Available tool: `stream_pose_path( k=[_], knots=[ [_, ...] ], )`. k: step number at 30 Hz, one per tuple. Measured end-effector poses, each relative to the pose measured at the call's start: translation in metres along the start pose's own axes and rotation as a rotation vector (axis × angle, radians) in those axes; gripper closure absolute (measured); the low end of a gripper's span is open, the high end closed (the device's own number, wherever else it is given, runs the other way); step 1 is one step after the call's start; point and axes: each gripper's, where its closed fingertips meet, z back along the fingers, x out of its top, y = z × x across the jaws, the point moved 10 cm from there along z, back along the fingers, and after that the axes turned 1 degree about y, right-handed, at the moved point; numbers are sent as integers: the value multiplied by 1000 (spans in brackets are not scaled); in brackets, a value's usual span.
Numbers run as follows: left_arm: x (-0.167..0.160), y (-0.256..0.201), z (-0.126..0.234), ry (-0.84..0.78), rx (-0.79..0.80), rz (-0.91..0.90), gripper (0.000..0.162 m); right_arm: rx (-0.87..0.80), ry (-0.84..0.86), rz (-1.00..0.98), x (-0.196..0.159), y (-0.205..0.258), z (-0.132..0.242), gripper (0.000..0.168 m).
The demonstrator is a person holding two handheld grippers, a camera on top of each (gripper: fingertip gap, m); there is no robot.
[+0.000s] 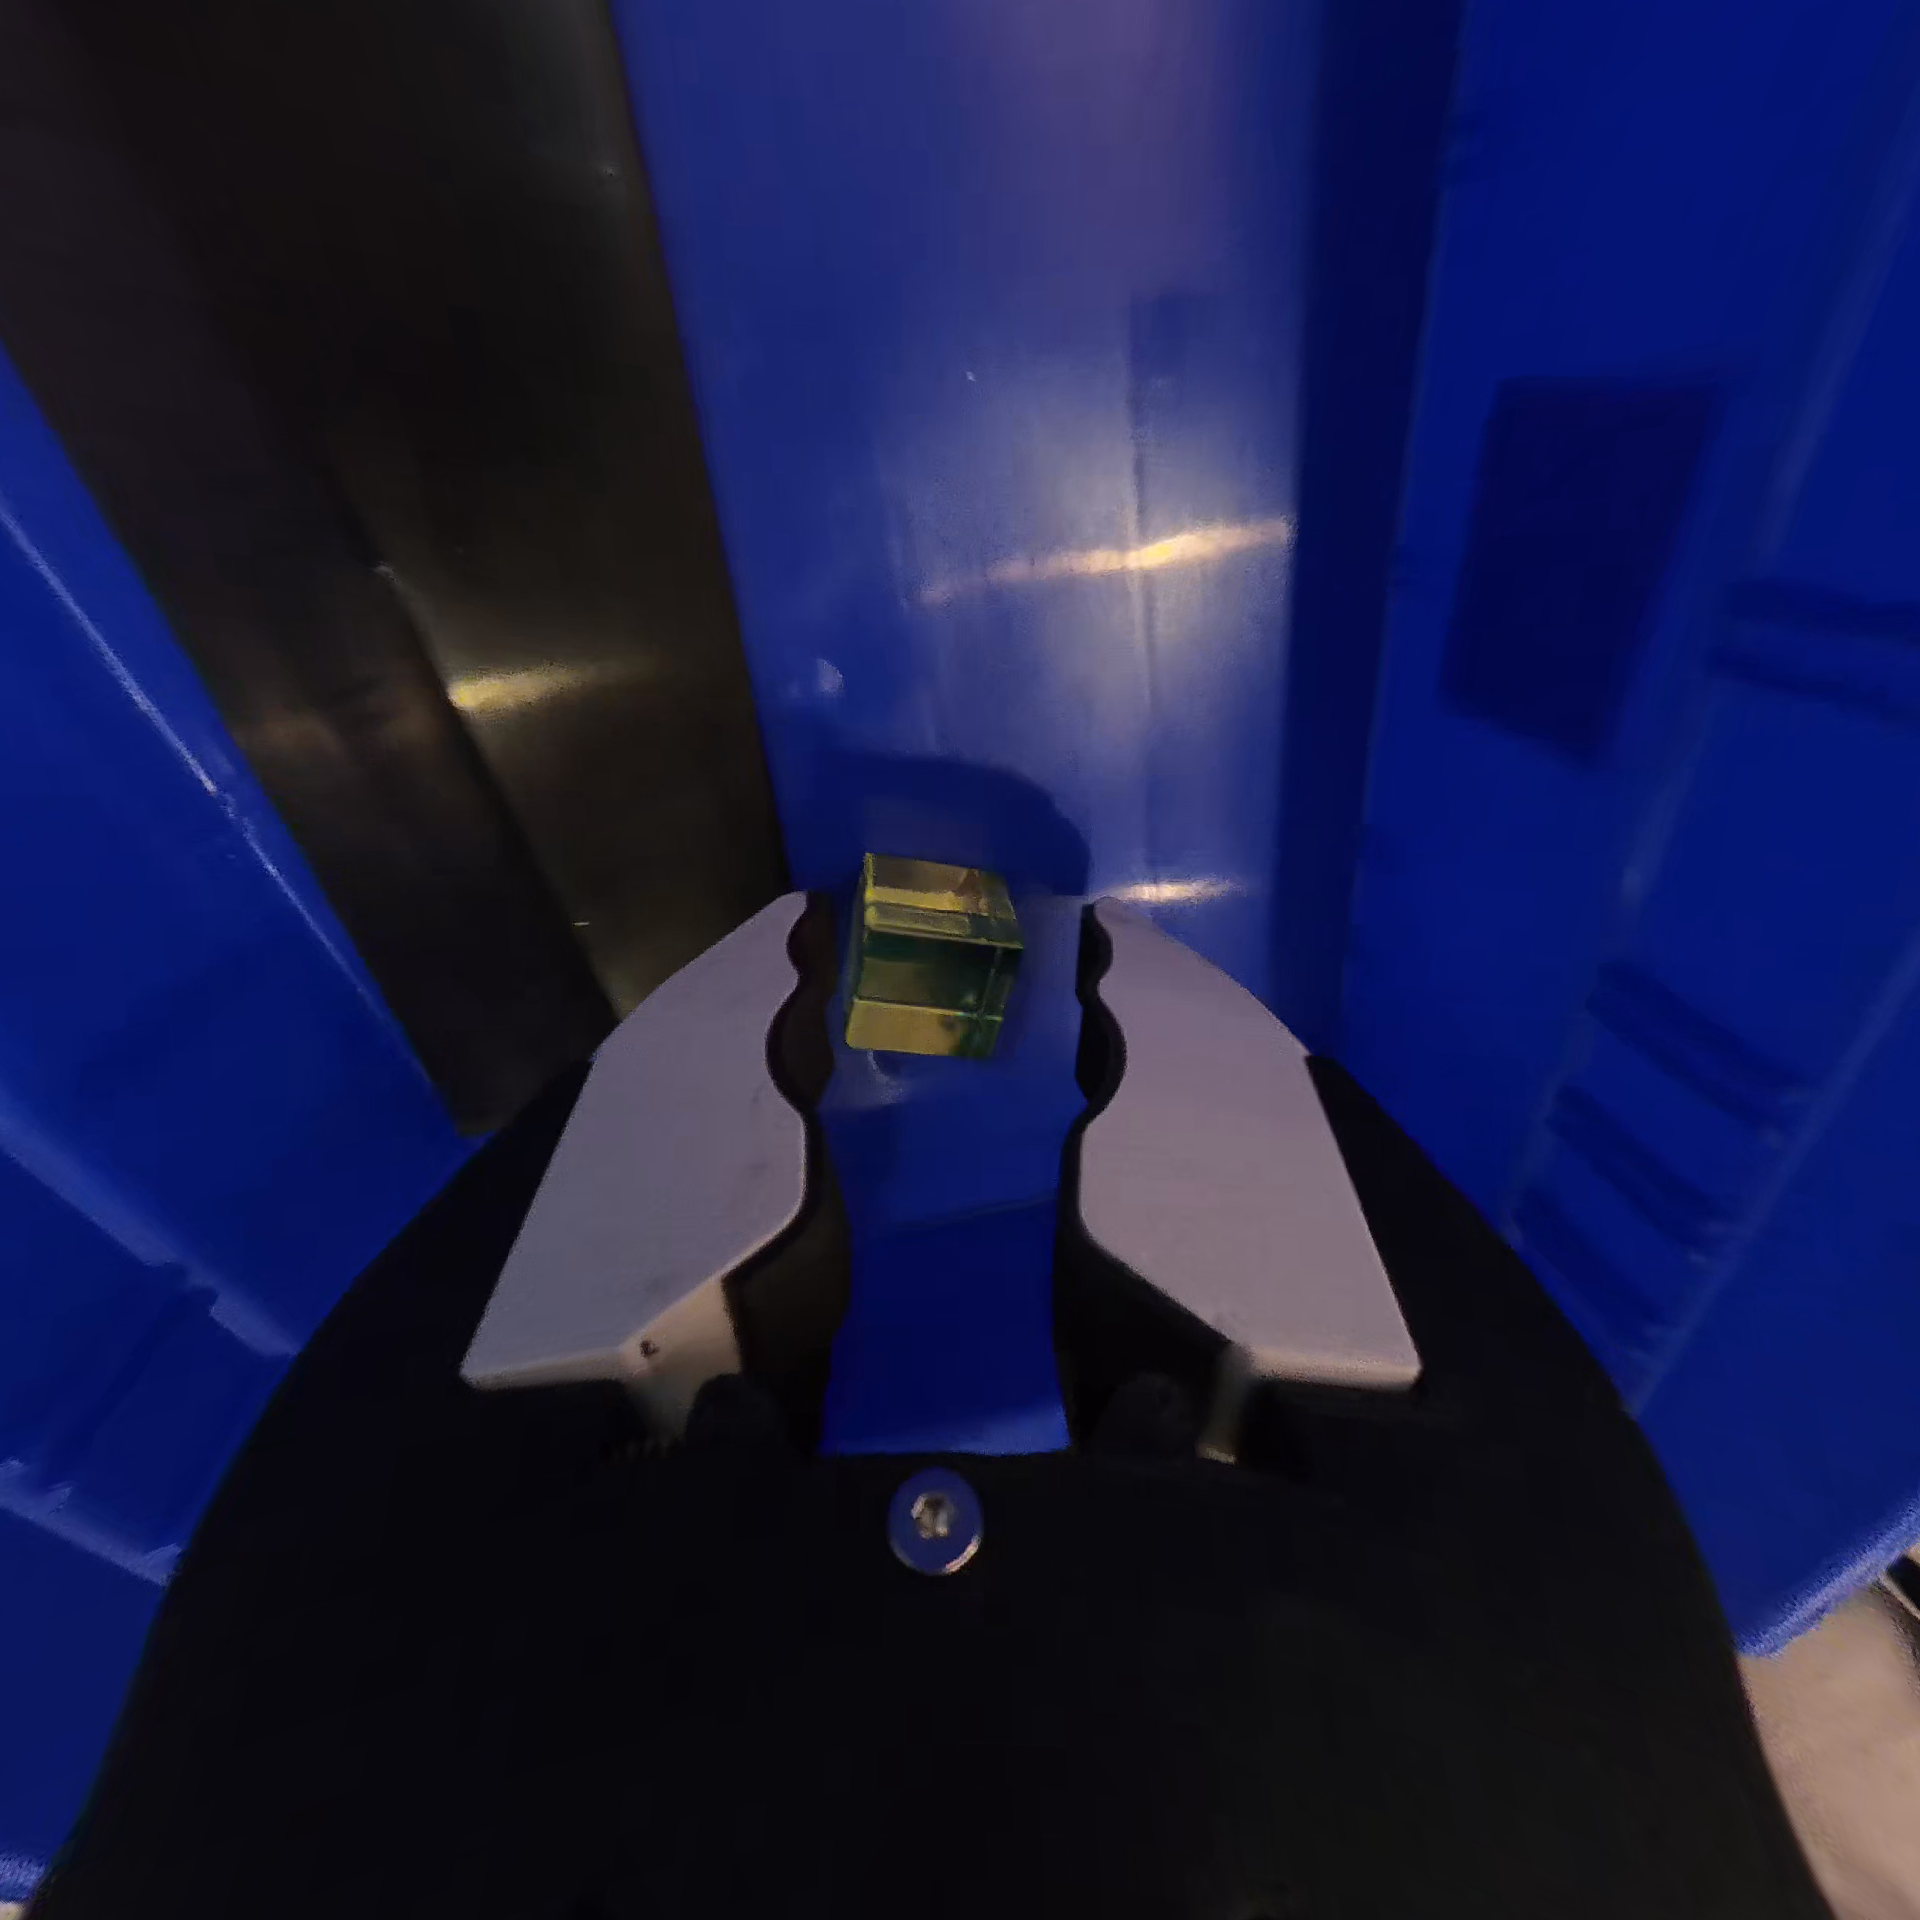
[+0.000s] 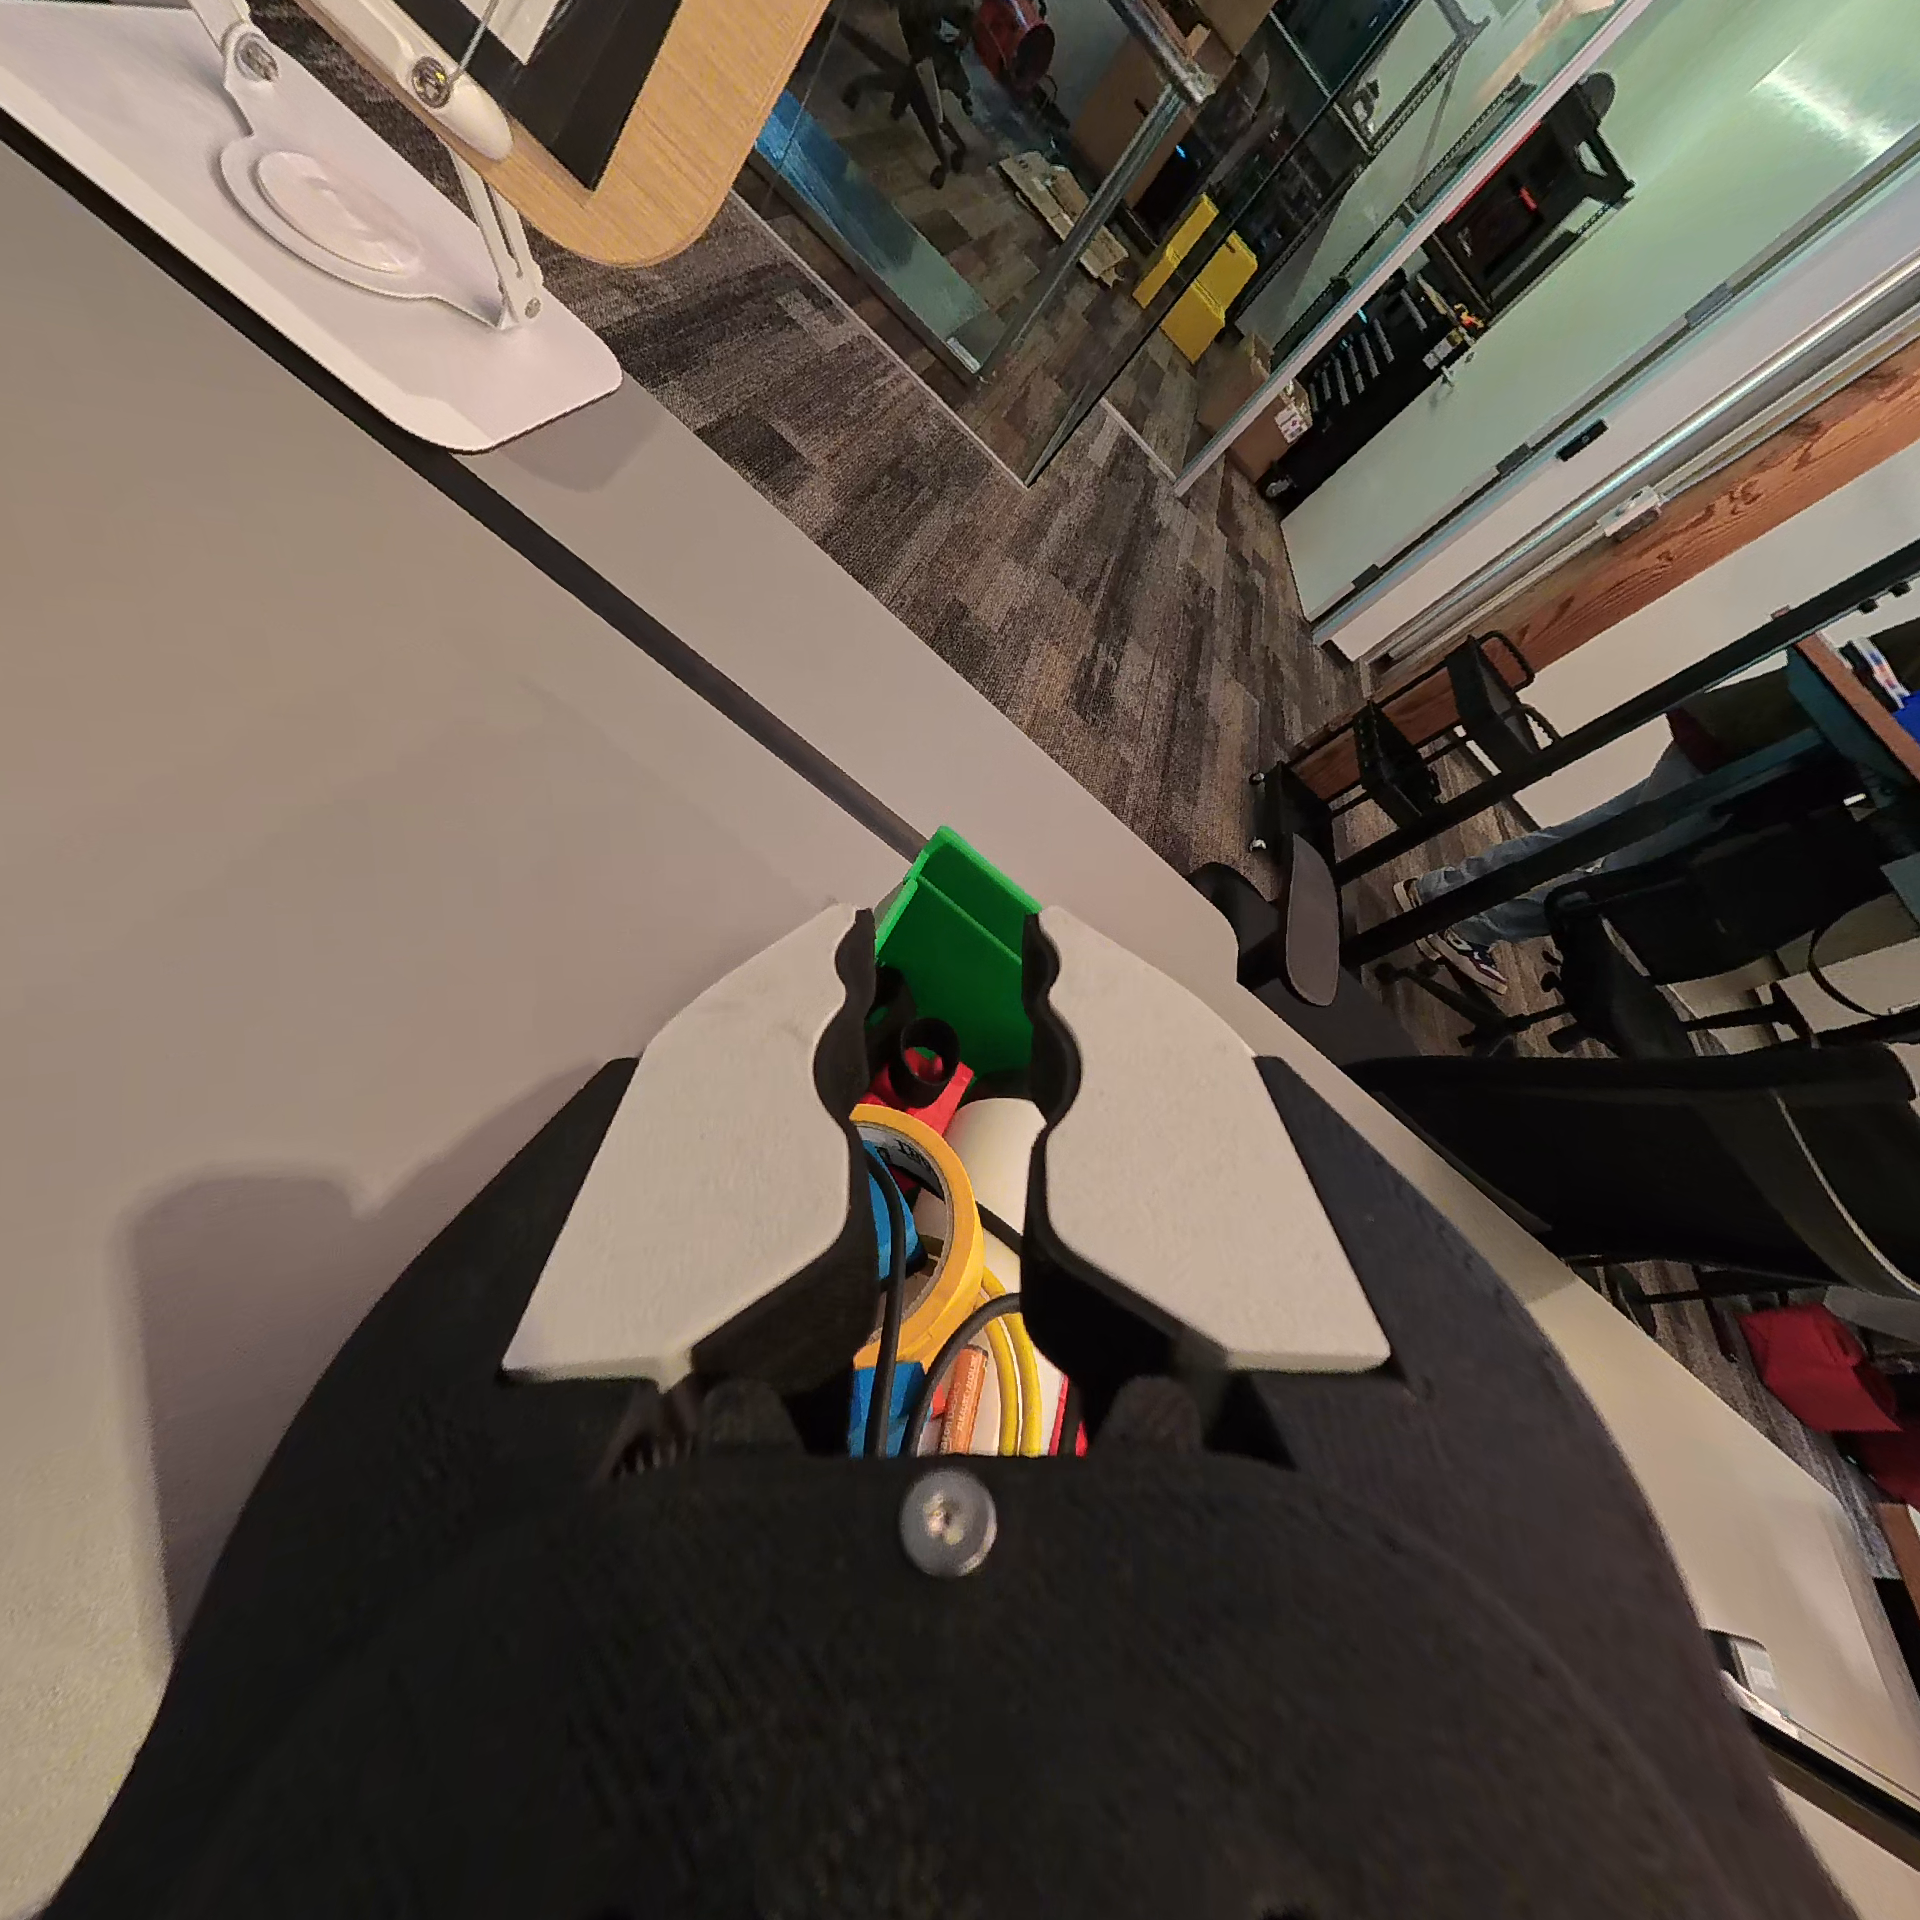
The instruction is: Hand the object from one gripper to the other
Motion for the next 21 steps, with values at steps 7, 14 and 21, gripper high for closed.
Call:
stream_pose_path(
  k=[7, 14, 21],
  knots=[
    [-3, 3, -1, 2, 36, -60, 131, 13, 2, 20, 2, 3, -1, 140],
    [-5, 3, 17, -86, 28, -97, 133, 8, -5, 37, 5, 5, 0, 140],
    [-22, -53, 133, -834, -530, -353, 133, 33, -389, 89, 54, 28, 19, 141]
  ],
)
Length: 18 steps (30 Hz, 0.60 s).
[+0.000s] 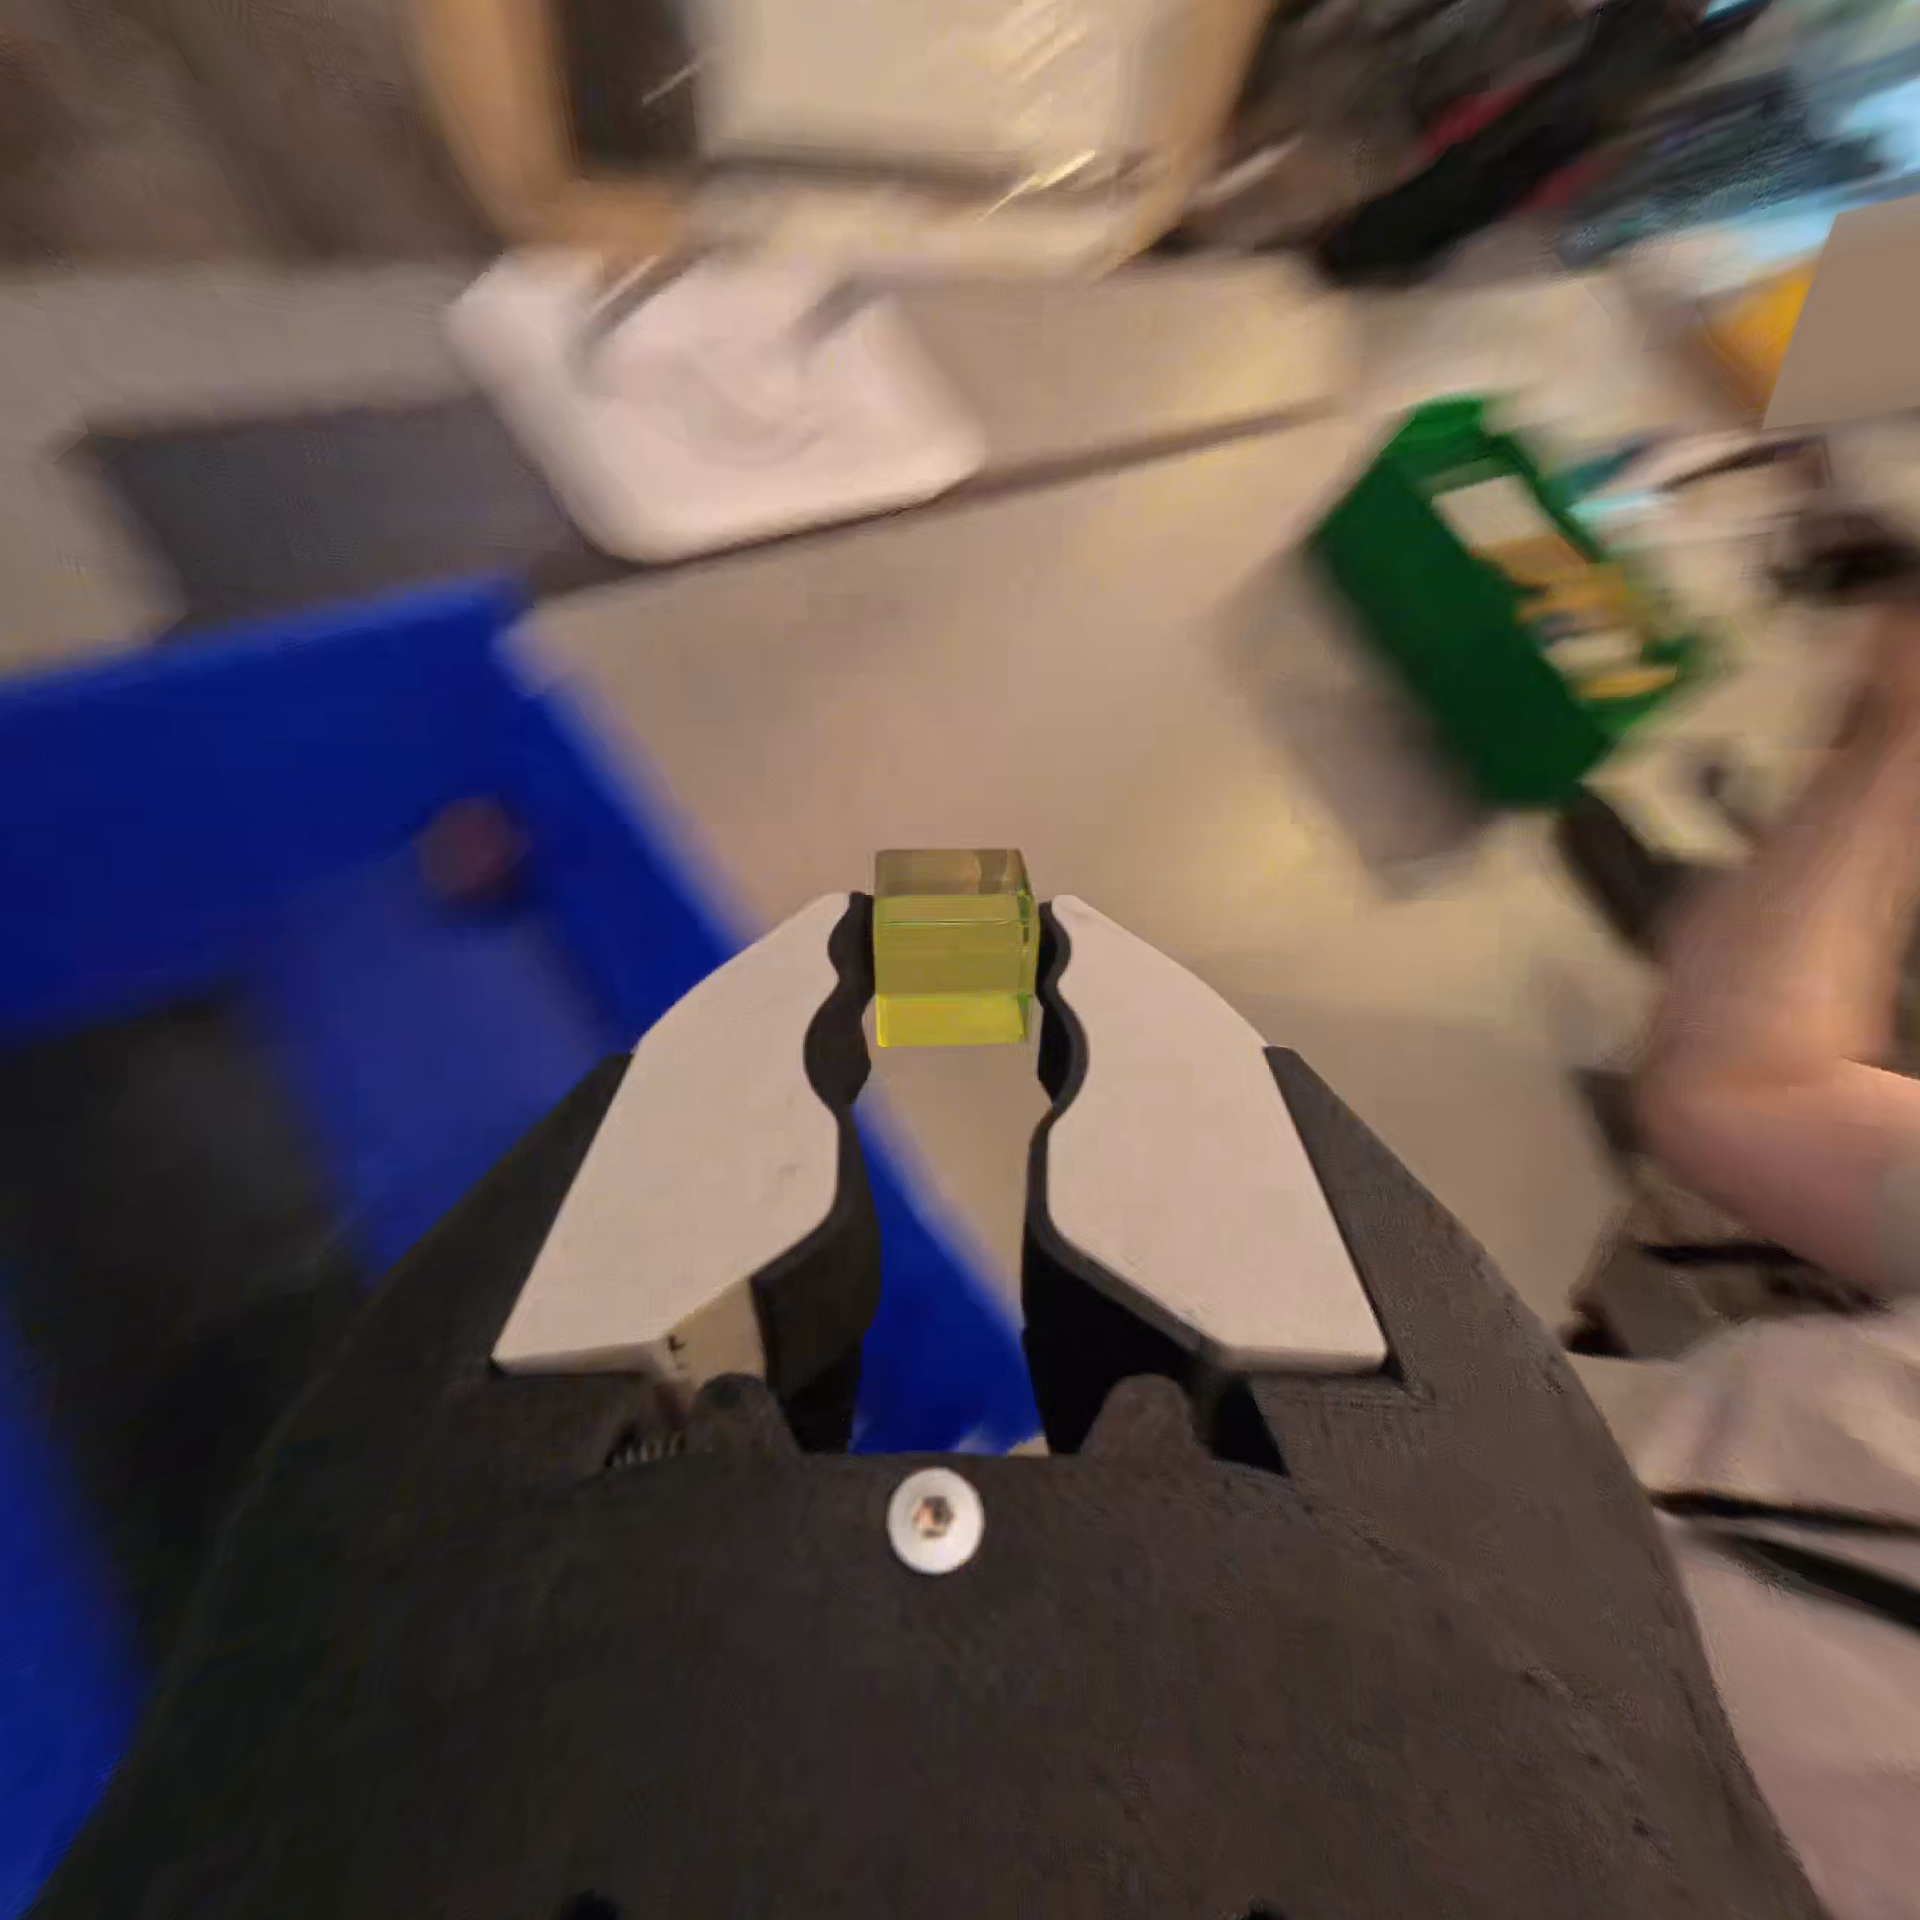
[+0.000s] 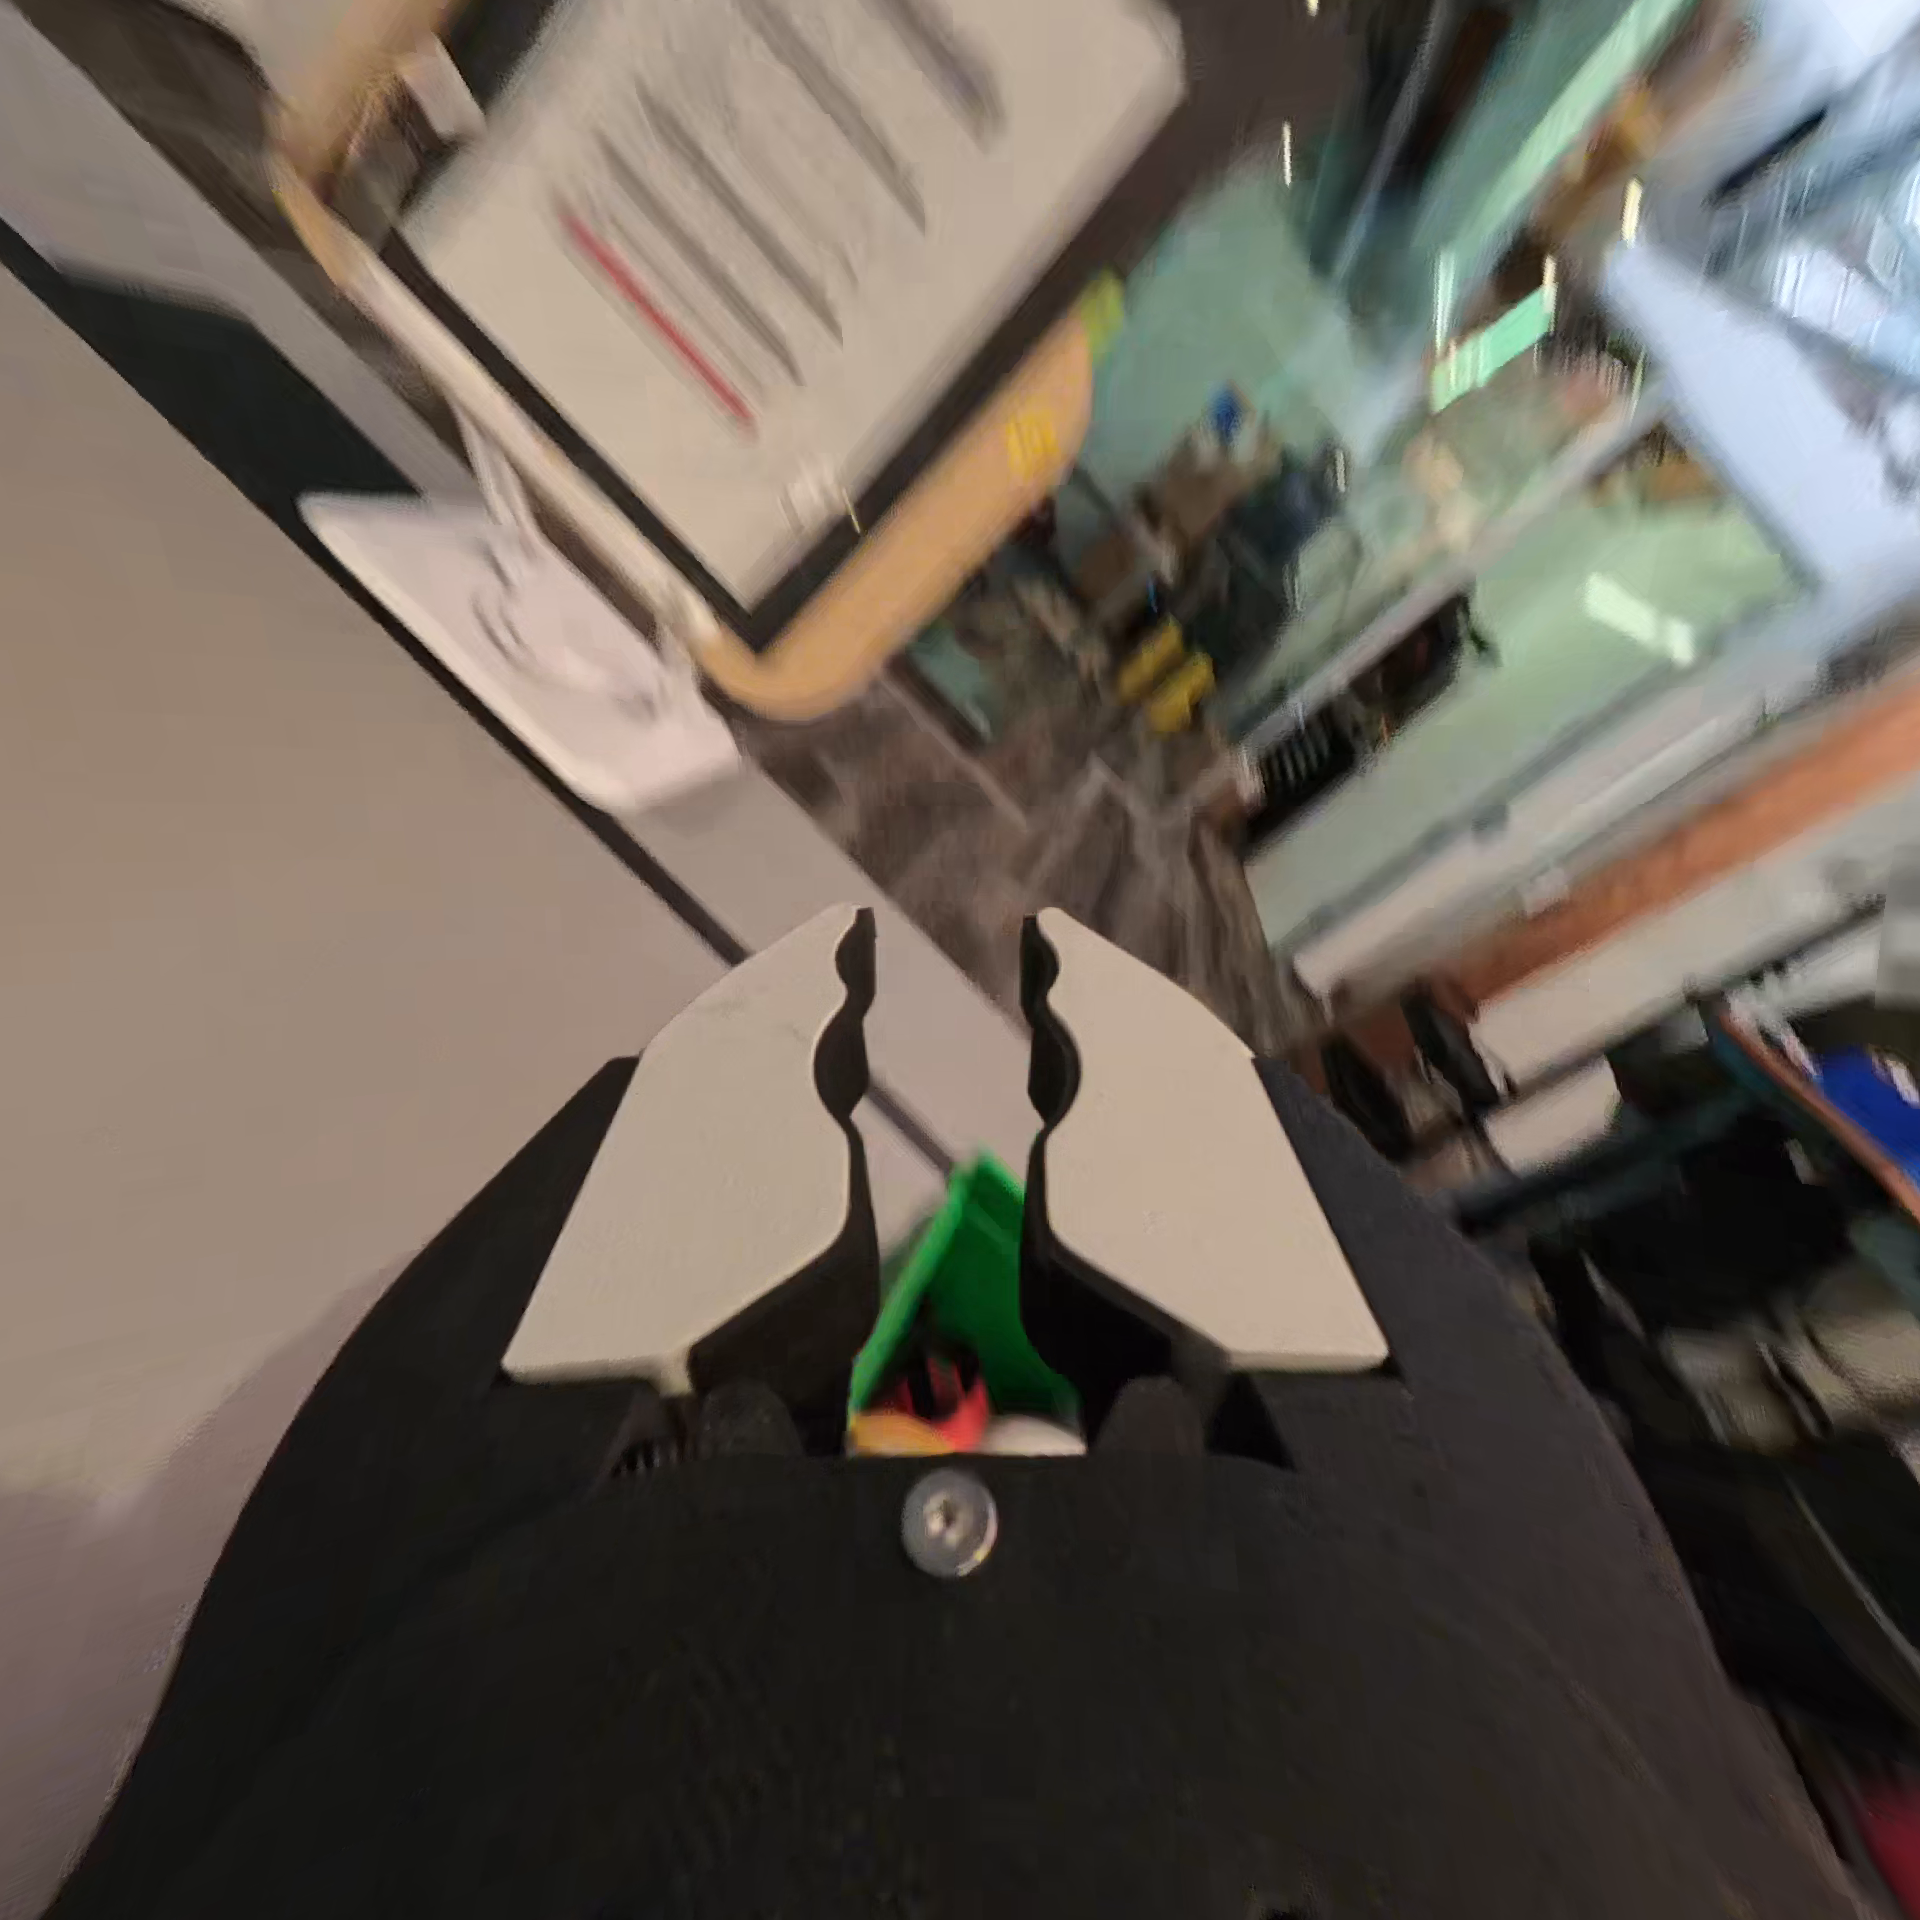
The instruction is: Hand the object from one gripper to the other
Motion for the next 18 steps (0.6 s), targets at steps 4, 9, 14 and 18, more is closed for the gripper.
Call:
stream_pose_path(
  k=[4, 9, 14, 18],
  knots=[
    [26, -89, -24, -119, -558, -197, 133, 155, -485, 59, 64, 47, 5, 141],
    [25, -159, -79, 2, -876, -226, 134, 351, -714, 153, 114, 116, 8, 133],
    [13, -188, -107, 110, -949, -236, 134, 463, -714, 240, 128, 154, 4, 125],
    [13, -188, -111, 100, -983, -203, 134, 462, -713, 262, 129, 158, 4, 130]
  ],
)
